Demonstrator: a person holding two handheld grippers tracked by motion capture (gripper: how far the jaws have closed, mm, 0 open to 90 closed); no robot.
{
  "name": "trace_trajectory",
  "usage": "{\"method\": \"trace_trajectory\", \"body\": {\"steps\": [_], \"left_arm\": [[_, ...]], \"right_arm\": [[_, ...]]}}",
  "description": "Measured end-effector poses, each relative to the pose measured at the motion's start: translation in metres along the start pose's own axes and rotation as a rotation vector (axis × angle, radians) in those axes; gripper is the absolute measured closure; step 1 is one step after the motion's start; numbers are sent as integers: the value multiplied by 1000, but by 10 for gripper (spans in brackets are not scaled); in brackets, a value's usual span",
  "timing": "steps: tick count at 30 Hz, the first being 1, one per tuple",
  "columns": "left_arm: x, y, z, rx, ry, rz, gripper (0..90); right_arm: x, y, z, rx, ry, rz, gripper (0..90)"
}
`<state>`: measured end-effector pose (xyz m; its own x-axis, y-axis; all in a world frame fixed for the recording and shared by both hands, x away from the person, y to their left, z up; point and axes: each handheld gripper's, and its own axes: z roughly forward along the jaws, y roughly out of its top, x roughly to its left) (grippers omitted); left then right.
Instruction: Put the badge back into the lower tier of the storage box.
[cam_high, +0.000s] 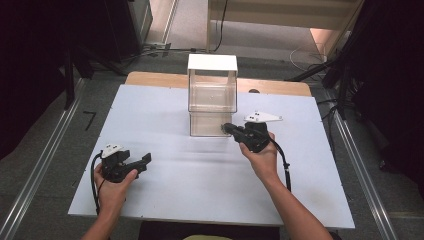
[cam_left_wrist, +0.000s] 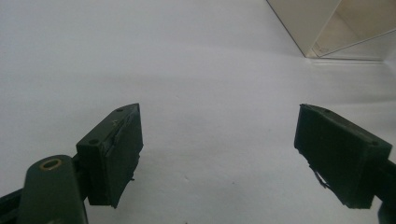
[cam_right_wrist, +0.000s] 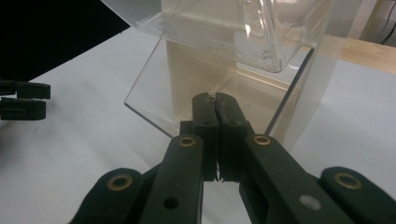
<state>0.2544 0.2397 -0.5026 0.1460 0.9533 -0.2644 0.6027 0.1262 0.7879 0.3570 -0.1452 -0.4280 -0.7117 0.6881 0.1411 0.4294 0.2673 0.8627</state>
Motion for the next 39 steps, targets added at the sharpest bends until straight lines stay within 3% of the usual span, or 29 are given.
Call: {"method": "trace_trajectory", "body": {"steps": [21, 25, 39], "left_arm": [[1, 0, 0, 0, -7, 0, 158], [1, 0, 0, 1, -7, -1, 158], [1, 0, 0, -2, -9, -1, 158]], "right_arm": [[-1, 3, 19, 6, -24, 3, 858], [-1, 3, 21, -1, -30, 1, 724], [7, 3, 14, 5, 6, 0, 607]]}}
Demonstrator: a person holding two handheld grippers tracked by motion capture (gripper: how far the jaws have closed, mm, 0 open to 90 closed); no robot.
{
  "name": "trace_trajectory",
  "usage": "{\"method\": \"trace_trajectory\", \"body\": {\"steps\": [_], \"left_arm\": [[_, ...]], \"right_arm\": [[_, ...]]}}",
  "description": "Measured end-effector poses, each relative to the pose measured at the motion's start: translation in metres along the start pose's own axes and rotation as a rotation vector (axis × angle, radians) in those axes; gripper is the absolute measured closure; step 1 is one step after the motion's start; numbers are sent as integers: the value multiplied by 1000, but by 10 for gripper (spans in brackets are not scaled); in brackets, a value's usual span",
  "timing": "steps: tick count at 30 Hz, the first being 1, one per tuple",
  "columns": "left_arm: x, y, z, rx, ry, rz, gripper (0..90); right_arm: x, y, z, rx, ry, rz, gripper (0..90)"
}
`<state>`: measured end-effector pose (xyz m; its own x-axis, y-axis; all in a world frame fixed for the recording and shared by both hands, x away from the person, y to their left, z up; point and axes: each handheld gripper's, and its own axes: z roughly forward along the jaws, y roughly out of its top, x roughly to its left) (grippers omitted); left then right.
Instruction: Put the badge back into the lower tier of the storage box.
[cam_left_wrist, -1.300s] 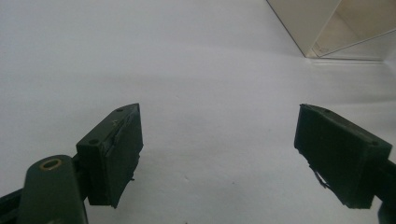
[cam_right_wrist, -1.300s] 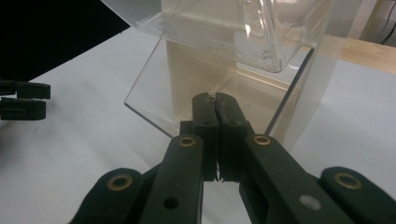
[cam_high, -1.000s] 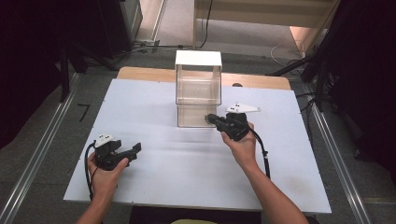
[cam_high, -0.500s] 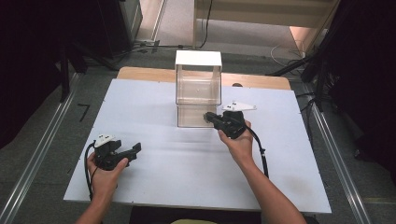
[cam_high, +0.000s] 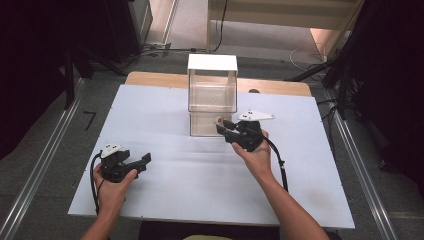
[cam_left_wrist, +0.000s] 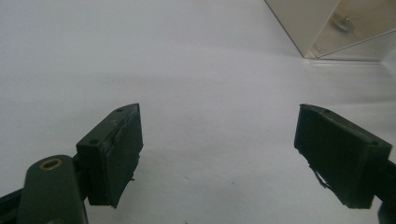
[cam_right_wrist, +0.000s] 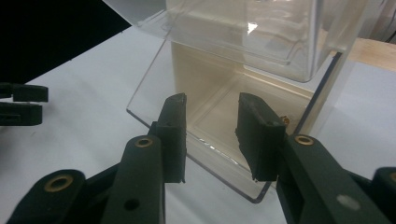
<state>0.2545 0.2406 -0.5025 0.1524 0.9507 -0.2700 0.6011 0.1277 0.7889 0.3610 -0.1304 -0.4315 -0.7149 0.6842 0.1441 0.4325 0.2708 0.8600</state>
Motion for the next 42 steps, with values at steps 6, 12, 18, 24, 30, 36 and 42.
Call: {"method": "trace_trajectory", "body": {"steps": [6, 12, 18, 24, 30, 36, 42], "left_arm": [[0, 0, 0, 0, 1, 0, 158], [0, 0, 0, -2, -1, 2, 158], [0, 0, 0, -2, 0, 1, 158], [0, 0, 0, -2, 0, 2, 158], [-1, 0, 0, 0, 1, 3, 158], [-1, 0, 0, -1, 2, 2, 158], [-1, 0, 0, 0, 0, 2, 158]], "right_arm": [[1, -1, -4, 7, 6, 5, 543], [2, -6, -11, 16, 9, -1, 472], [1, -10, -18, 15, 6, 9, 403], [-3, -19, -25, 26, -15, 18, 351], [-10, -26, -32, 28, -32, 32, 322], [-15, -35, -40, 34, -59, 30, 283], [-21, -43, -51, 34, -80, 41, 265]]}}
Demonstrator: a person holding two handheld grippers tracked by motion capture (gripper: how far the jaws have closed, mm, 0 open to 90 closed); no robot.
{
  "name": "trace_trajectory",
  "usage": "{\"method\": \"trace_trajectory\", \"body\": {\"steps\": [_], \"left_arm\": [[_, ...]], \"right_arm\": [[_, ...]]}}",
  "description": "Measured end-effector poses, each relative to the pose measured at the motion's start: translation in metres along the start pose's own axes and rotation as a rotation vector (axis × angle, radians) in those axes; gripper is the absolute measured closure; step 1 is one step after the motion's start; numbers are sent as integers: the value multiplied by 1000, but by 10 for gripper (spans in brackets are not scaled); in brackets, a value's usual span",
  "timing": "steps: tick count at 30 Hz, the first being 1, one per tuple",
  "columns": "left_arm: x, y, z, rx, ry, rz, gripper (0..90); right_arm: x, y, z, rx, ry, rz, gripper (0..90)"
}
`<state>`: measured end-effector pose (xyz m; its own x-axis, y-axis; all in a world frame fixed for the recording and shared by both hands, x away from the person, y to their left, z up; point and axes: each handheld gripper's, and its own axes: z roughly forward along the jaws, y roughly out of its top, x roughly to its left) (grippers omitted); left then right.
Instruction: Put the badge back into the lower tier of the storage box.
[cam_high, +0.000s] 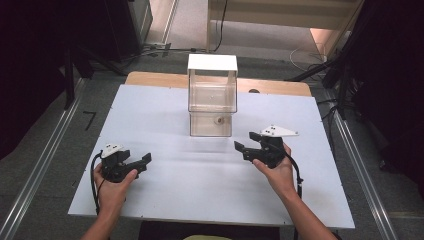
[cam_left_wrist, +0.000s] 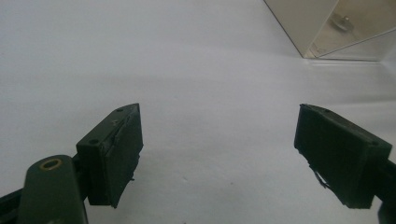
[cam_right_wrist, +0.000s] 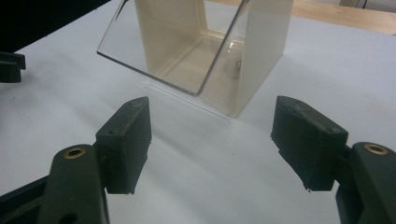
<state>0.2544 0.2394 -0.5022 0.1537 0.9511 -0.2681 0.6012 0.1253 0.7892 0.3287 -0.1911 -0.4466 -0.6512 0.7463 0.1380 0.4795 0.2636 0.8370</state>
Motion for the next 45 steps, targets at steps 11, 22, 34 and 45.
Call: {"method": "trace_trajectory", "body": {"steps": [11, 22, 34, 45], "left_arm": [[-1, 0, 0, 3, 1, 2, 158], [-1, 0, 1, 3, 2, 4, 158], [-2, 0, 1, 4, 4, 5, 158], [-3, -1, 1, 3, 0, 6, 158]], "right_arm": [[-9, -11, -17, -10, -30, 6, 247], [-24, -27, -34, 1, -74, 24, 242], [-38, -48, -54, 20, -127, 52, 241], [-47, -59, -67, 32, -162, 74, 238]]}}
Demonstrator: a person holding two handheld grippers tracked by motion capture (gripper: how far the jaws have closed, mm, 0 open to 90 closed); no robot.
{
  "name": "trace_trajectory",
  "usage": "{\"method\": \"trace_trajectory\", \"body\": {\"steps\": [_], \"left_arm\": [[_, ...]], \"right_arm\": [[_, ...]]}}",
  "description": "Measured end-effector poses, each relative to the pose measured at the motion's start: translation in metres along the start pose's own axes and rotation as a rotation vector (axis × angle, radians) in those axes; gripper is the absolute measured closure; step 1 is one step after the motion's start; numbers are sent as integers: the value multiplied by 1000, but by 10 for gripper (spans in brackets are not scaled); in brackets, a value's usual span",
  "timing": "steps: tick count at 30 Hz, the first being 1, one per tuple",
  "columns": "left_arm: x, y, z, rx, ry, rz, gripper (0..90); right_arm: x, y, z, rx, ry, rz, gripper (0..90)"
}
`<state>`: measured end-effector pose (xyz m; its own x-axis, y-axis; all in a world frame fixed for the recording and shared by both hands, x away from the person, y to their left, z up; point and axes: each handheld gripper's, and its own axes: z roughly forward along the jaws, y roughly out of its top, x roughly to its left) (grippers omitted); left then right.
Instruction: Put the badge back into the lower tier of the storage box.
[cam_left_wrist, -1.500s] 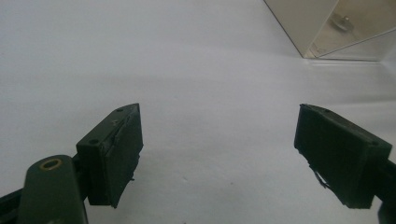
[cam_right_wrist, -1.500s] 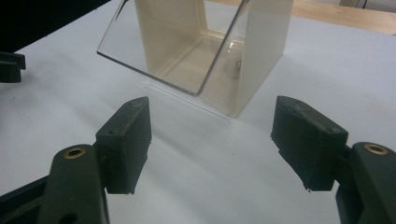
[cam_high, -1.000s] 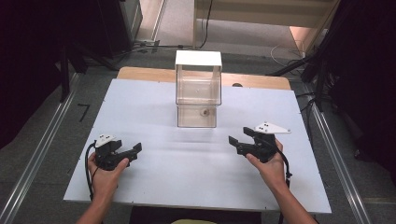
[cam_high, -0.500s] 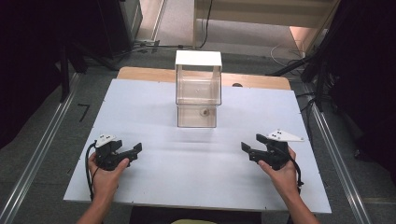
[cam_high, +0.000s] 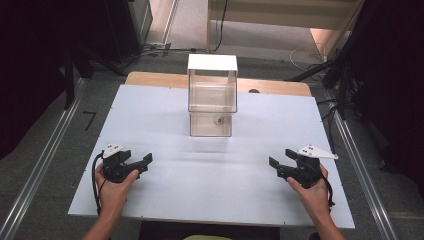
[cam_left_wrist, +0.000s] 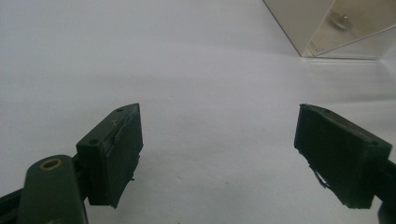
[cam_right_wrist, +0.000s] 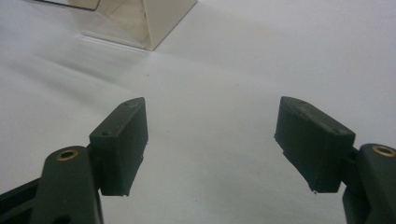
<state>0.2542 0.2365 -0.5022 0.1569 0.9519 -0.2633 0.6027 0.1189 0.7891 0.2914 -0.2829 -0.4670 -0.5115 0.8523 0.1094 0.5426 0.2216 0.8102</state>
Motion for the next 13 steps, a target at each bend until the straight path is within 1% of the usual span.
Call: {"method": "trace_trajectory", "body": {"steps": [3, 8, 10, 12, 13], "left_arm": [[0, 0, 0, 0, 0, -1, 159], [0, 0, 0, -1, 2, -1, 159], [0, 0, 0, 0, 2, -1, 159], [0, 0, 0, 1, 3, 0, 159], [0, 0, 0, 1, 3, 0, 159]], "right_arm": [[-3, -2, -2, 2, -12, 0, 236], [-11, -8, -7, 9, -36, 16, 226], [-15, -11, -10, 15, -52, 23, 196], [-22, -16, -9, 39, -91, 27, 154], [-22, -16, -9, 39, -91, 27, 154]]}}
